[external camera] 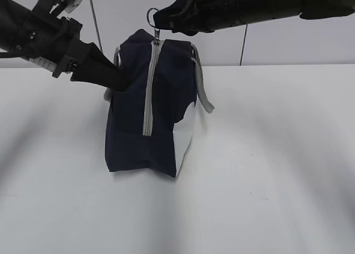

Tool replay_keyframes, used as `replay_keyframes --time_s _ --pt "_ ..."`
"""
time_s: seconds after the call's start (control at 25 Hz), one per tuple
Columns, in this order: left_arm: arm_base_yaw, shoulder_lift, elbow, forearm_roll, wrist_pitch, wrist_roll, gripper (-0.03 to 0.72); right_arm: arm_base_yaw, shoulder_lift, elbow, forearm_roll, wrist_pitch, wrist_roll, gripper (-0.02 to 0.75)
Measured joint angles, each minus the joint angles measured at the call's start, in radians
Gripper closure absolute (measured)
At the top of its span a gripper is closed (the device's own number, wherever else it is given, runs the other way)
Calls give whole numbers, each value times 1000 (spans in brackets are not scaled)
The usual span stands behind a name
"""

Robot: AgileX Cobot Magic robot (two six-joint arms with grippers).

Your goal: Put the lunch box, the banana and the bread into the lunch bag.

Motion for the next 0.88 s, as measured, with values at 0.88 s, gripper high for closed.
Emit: replay_keyframes --time_s 0.88 --pt "0 -1 -3 80 28 -5 686 -22 103 -143 -50 -36 72 754"
